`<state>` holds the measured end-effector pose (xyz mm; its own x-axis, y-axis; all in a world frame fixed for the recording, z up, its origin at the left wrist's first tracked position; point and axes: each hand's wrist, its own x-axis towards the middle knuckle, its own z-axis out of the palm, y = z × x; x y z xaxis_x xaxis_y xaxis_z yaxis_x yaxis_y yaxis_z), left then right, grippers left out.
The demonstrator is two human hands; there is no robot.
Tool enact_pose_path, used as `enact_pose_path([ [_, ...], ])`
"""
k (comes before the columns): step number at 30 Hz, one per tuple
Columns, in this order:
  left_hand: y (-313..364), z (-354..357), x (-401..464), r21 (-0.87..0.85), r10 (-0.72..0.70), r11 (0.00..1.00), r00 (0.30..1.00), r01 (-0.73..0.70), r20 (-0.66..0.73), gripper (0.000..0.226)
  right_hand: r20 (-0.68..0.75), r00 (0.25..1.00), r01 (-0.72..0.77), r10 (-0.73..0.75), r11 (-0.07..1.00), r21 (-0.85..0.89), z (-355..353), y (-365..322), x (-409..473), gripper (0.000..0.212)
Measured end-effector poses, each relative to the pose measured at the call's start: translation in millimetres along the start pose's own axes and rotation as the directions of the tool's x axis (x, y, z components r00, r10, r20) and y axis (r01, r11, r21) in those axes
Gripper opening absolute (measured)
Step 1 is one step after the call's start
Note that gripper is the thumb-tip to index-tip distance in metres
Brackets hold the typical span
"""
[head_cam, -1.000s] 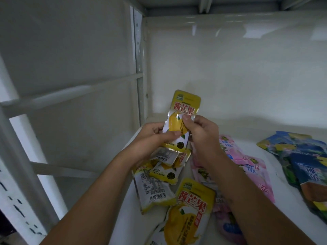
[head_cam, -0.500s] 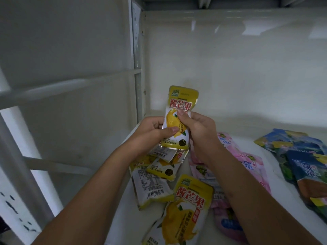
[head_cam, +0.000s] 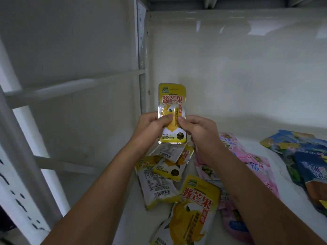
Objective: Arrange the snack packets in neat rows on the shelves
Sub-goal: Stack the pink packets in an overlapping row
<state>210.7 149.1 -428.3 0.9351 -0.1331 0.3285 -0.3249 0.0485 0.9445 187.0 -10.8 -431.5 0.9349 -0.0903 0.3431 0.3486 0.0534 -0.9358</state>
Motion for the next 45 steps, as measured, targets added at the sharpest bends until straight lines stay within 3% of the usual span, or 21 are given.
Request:
enact_pose_path([
  [3, 2, -1, 2, -0.055, 0.006, 0.998, 0.998, -0.01, -0.065, 0.02, 0.008, 1.0, 0.018, -0.018, 0.998, -0.067, 3, 2, 0, 0.016],
  [7, 4, -2, 1, -0.181, -0.001, 0.983, 1.0, 0.001, -0.001, 0.019, 0.032, 0.999, -0.027, 0.03, 0.995, -0.094, 4, 3, 0, 0.014],
  [10, 2, -2, 4, -0.214, 0.002, 0.977, 0.999, -0.011, -0.042, 0.021, 0.069, 0.994, -0.075, 0.079, 0.995, -0.062, 6, 1, 0, 0.018],
  [15, 2, -3, 3, -0.26, -0.026, 0.966, 0.996, 0.003, -0.087, 0.017, 0.136, 0.99, 0.002, 0.026, 0.981, -0.196, 13, 2, -4, 0.044],
  [20, 10, -2, 3, -0.378, -0.099, 0.922, 0.994, 0.079, -0.034, 0.025, 0.144, 0.989, 0.027, 0.015, 0.958, -0.284, 11, 4, -3, 0.054],
  [25, 8, -3, 1, -0.34, -0.094, 0.938, 0.994, 0.071, -0.053, 0.019, 0.195, 0.981, 0.038, 0.026, 0.948, -0.317, 15, 10, -2, 0.049],
  [29, 6, -3, 1, -0.308, -0.059, 0.951, 0.995, 0.032, -0.079, 0.022, 0.181, 0.983, 0.079, -0.017, 0.936, -0.344, 16, 10, -2, 0.034],
  [33, 3, -6, 4, -0.319, -0.04, 0.948, 0.988, -0.011, -0.152, 0.036, 0.151, 0.988, 0.084, -0.036, 0.943, -0.323, 16, 0, -9, 0.046],
  [37, 1, -5, 5, -0.3, -0.045, 0.954, 0.989, 0.001, -0.14, 0.048, 0.136, 0.987, 0.128, -0.084, 0.926, -0.355, 16, 2, -10, 0.05],
  [42, 4, -7, 5, -0.286, -0.089, 0.956, 0.995, 0.074, -0.041, 0.028, 0.081, 0.99, 0.139, -0.119, 0.936, -0.324, 14, 9, -4, 0.055],
  [45, -1, -8, 6, -0.198, -0.057, 0.979, 0.996, 0.043, -0.071, 0.02, 0.076, 0.988, 0.156, -0.137, 0.917, -0.368, 14, 13, -4, 0.054],
])
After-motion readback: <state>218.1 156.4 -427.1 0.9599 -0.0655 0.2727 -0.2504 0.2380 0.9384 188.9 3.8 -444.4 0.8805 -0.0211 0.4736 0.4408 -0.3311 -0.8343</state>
